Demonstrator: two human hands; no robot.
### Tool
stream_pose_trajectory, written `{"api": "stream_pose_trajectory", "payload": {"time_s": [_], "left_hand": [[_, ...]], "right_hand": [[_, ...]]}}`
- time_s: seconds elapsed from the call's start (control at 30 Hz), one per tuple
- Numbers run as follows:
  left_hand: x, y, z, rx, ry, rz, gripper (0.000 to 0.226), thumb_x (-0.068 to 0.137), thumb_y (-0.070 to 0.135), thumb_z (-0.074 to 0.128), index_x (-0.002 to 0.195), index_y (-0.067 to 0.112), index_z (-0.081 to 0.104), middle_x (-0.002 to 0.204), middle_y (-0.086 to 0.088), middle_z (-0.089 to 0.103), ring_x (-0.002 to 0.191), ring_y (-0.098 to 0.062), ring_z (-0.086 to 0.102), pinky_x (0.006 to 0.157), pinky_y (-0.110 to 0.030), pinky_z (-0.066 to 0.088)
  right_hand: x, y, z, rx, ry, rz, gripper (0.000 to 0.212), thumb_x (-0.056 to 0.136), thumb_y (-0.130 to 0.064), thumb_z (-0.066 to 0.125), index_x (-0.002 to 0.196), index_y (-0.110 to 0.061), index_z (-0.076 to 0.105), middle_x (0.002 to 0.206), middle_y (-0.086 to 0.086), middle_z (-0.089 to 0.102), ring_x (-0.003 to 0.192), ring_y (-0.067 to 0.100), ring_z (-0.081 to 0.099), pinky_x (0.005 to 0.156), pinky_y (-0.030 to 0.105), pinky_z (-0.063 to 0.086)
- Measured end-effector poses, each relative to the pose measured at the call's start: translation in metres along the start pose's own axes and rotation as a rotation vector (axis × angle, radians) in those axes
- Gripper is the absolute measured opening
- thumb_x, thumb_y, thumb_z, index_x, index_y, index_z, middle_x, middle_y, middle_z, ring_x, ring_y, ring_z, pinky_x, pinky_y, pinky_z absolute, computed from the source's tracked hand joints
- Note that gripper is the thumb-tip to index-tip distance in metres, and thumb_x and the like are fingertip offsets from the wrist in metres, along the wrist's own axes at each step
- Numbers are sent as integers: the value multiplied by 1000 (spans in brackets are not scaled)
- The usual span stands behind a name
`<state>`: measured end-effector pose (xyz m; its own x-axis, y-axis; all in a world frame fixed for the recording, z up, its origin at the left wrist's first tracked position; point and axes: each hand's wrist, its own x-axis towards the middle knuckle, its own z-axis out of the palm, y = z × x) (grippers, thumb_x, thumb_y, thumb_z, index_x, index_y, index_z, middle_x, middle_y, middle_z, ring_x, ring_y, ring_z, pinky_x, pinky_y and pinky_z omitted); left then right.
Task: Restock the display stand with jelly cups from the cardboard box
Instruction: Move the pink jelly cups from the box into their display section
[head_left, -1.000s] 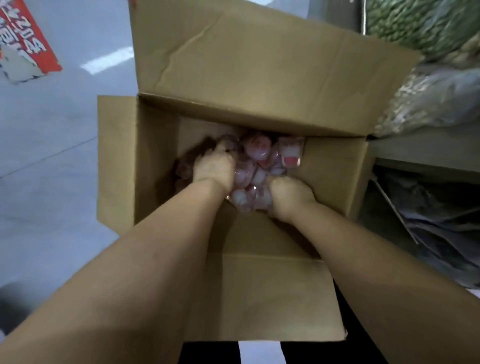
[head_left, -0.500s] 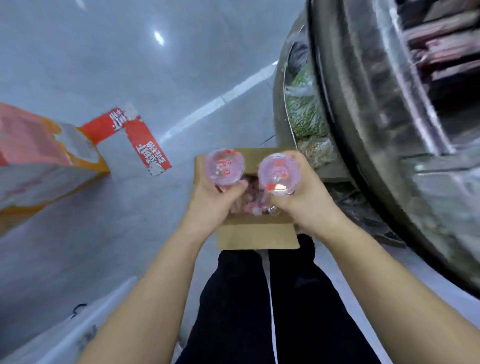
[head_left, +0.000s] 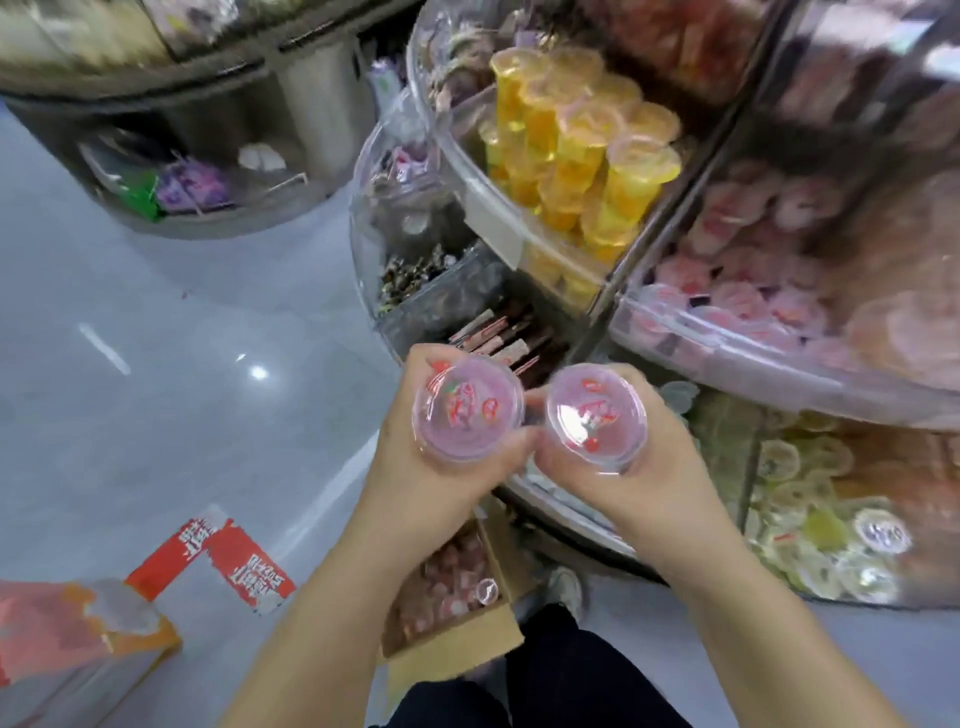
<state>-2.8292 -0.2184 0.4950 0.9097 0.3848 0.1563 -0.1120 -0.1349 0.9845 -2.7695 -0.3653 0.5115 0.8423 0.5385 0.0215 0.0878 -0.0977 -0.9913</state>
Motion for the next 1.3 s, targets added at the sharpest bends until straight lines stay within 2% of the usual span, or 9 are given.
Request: {"api": "stream_pose_trajectory", "payload": {"time_s": [0.07,0.2,0.3,0.47,0.63,0.8,0.93,1.13,1.3], "left_hand": [[18,10,37,-89,-40,17,50,59,22,77,97,26,45,88,5,64,82,-4,65,68,-16,51],[56,25,100,-123,-302,14,58,69,29,65,120,36,39,107,29,57,105,7,54,89,-9,40],[87,30,138,-35,-362,49,43,74,33,67,114,42,52,109,22,63,108,0,57,95,-19,42],[136,18,183,209,-181,-34,45,55,24,87,85,32,55,79,14,65,71,9,59,68,-12,45],[166,-1,204,430,-78,-81,57,56,29,87,92,26,44,85,9,59,81,-16,57,65,-27,40],[171,-6,203,566,-200,-57,48,67,21,77,96,31,41,77,20,50,71,-7,49,55,-1,37],[177,5,210,630,-244,28,45,65,30,76,96,30,43,90,12,56,81,-10,52,59,-13,37],[210,1,241,873,-256,209,62,68,44,73,119,18,50,111,-6,63,103,-30,52,84,-38,41],[221,-21,250,1118,-249,275,60,68,50,69,113,11,56,119,-12,54,108,-33,42,88,-42,35]], "right_hand": [[2,-9,-36,8,65,11,35,67,-22,76,99,-23,62,96,-6,69,87,8,66,72,21,52],[17,-20,-100,30,189,-33,41,63,-14,76,100,-23,60,93,-8,67,85,5,63,73,21,50],[35,-17,-144,-6,306,-41,41,64,-14,77,99,-24,61,95,-9,68,87,3,63,79,20,50],[80,5,-195,-41,394,104,41,65,0,79,99,-15,63,93,5,69,82,13,63,77,32,52],[123,26,-217,-147,446,189,40,66,-1,77,96,-19,58,80,-11,63,71,-2,57,58,4,46],[134,48,-226,-281,489,350,37,73,-19,75,102,-25,51,81,-14,57,71,0,54,61,20,49],[134,56,-227,-315,560,332,28,80,-15,66,104,-19,52,87,-4,60,69,4,53,56,20,43],[139,57,-224,-426,576,453,40,86,-3,51,125,-5,41,115,14,59,106,31,57,79,29,42],[137,57,-224,-373,573,498,31,85,-8,54,116,-5,53,108,11,64,100,27,60,82,32,48]]}}
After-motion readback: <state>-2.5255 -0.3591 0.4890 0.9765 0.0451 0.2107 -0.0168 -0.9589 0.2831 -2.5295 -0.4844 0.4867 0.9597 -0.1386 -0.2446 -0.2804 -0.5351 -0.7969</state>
